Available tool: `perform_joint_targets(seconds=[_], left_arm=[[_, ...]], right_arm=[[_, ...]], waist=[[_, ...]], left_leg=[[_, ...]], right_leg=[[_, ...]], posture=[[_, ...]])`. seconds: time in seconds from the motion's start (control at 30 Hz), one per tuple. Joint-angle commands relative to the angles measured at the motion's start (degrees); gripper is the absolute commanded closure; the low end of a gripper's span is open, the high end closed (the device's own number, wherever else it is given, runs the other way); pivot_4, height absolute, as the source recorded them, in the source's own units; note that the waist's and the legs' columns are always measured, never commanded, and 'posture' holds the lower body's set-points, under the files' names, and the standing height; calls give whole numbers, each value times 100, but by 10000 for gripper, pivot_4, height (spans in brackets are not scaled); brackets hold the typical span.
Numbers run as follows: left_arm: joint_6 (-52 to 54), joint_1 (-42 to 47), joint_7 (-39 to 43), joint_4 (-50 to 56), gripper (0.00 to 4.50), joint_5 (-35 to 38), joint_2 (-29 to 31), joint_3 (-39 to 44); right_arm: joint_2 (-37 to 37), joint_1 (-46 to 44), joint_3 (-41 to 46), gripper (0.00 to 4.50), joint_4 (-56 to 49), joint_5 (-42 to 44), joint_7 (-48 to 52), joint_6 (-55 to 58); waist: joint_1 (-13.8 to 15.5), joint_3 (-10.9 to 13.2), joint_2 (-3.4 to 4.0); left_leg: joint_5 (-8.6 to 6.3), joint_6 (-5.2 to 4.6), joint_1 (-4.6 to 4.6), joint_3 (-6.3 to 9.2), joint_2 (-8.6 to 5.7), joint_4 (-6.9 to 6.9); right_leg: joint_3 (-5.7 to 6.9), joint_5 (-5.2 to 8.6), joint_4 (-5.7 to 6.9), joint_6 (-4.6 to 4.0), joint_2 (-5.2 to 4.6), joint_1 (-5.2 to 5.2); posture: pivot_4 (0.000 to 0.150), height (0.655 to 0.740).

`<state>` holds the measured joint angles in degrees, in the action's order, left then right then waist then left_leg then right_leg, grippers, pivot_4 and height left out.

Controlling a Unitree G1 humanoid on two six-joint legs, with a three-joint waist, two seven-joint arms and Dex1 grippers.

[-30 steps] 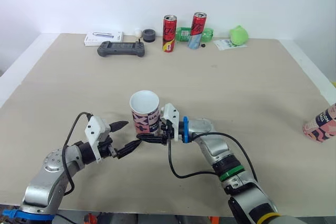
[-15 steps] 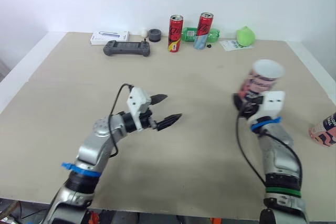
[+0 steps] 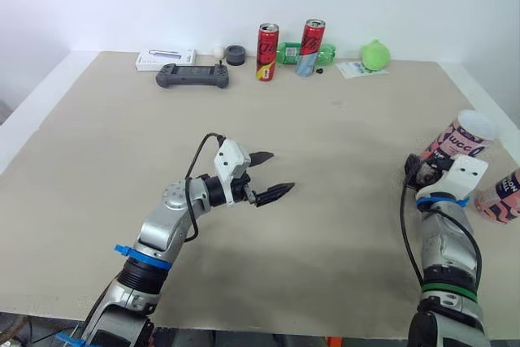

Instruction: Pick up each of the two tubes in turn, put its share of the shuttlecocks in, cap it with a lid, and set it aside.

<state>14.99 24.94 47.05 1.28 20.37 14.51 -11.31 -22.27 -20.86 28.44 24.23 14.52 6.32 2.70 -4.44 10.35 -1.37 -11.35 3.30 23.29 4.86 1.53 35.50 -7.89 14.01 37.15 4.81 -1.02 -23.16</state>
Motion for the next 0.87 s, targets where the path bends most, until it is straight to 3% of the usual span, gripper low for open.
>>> perform_joint_targets(seconds=[0.03,0.27,0.47,0.63,0.87], left_arm=[[-38,-135,-31,373,0,51,86,171],[-129,-633,-376,584,0,-11,318,584],[-276,-1774,-811,1174,0,-83,836,1441],[-272,-2410,-697,1545,0,-38,1268,1695],[-163,-2474,-796,1645,0,-62,1371,1737]], right_arm=[[-26,456,-64,262,-877,123,126,179],[-72,1689,-304,262,-2654,400,559,904],[-1201,2637,-1093,262,-4475,1378,2823,1771],[-1512,2271,-1257,262,-4502,1667,3141,2205],[-1383,2069,-1428,262,-4350,1618,3181,2259]], waist=[[7,0,0],[5,-1,5],[-65,-1,24],[24,8,-9],[68,9,-12]], left_leg=[[0,0,1,1,0,-1],[0,0,-1,-1,2,-2],[0,0,-10,-14,13,-4],[8,-9,-15,-15,22,7],[19,9,8,-39,9,14]], right_leg=[[0,1,0,0,0,0],[0,12,0,18,0,-4],[-3,15,1,14,0,-8],[1,12,1,0,6,-4],[0,13,-9,-6,-21,-5]], posture=[[1500,7400],[1500,7400],[1500,7400],[1500,7400],[1500,7400]])
